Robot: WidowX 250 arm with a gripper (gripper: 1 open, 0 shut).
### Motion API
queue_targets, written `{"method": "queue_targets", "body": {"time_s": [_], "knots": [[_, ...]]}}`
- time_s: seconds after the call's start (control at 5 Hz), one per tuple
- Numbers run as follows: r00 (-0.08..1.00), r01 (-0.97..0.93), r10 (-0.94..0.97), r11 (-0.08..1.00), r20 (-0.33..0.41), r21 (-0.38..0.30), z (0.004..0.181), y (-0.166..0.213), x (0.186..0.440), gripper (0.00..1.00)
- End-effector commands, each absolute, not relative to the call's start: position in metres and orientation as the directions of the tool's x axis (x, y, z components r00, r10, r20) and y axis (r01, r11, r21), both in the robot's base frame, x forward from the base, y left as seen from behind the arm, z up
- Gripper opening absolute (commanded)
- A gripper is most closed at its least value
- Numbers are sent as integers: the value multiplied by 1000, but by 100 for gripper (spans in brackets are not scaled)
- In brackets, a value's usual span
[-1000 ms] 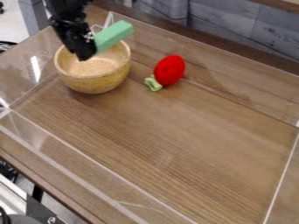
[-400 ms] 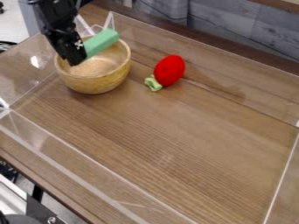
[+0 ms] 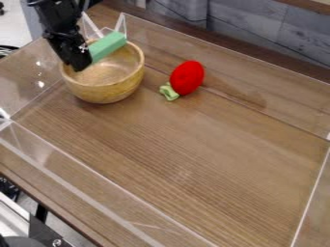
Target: Put the green stick in the brown bowl
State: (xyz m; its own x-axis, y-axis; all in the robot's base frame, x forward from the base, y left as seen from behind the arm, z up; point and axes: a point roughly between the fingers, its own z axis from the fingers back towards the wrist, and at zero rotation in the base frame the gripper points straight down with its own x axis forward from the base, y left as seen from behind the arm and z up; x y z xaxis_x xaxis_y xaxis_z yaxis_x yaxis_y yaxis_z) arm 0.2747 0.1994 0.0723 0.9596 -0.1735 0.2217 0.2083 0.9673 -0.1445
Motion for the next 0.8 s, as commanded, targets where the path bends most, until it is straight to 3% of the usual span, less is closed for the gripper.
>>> {"method": "queue_targets", "body": {"time_s": [0.0,0.6], "knots": [[952,190,-156,976,262,-111,90,210,281,0],[958,157,-114,976,265,-151,86,215,287,0]]}}
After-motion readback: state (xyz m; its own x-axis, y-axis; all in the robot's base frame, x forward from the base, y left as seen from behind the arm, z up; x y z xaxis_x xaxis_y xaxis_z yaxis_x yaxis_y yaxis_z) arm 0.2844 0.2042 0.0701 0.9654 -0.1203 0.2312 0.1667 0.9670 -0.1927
